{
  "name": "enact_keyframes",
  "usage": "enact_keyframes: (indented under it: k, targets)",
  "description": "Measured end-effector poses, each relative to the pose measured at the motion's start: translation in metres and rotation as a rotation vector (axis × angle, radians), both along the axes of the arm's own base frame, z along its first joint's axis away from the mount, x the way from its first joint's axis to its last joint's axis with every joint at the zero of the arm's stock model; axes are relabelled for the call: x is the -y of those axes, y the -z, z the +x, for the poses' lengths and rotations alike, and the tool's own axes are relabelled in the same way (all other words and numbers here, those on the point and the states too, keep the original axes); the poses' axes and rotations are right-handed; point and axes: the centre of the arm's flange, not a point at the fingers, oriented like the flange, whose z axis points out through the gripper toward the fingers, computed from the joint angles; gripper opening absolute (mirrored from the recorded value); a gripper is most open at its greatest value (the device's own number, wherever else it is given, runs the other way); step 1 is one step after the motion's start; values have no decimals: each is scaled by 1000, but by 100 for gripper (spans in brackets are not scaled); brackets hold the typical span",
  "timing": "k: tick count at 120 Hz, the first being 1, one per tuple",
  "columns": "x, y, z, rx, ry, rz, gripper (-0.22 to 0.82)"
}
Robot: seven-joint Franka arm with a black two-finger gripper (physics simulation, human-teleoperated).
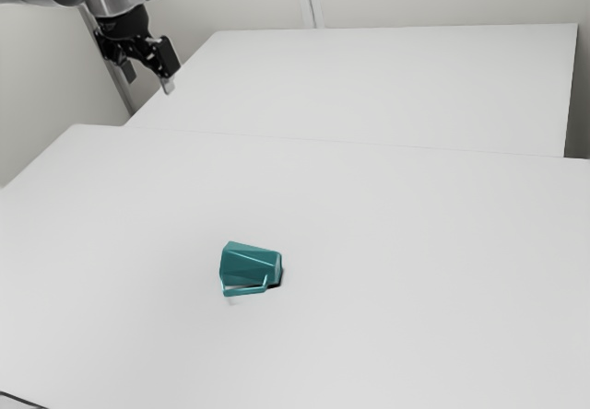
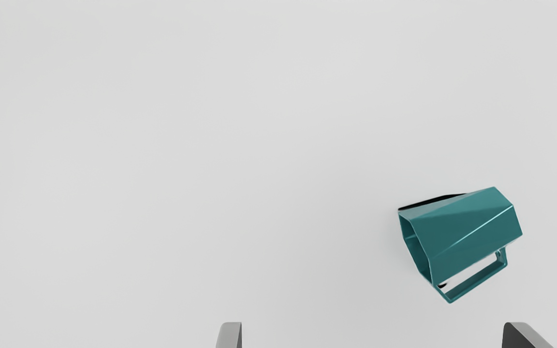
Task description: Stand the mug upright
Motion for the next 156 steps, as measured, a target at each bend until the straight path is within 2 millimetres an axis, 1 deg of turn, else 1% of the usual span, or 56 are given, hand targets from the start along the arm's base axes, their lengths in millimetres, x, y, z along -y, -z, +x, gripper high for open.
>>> enact_keyframes:
  k: [12, 34, 52, 89, 104, 112, 124, 135, 156]
  targets:
    - [-3, -3, 0, 15, 8, 3, 59]
    - [-8, -1, 1, 21, 16, 5, 59]
    - [-11, 7, -5, 9, 18, -9, 59]
    - [-18, 57, -29, -27, -35, -126, 59]
    - [-30, 75, -39, -27, -92, -204, 59]
    - [-34, 84, -46, -32, -116, -248, 59]
    - [-40, 105, -56, -58, -161, -321, 59]
    - [-40, 120, -63, -79, -190, -378, 59]
    - [-59, 155, -80, -112, -282, -507, 58]
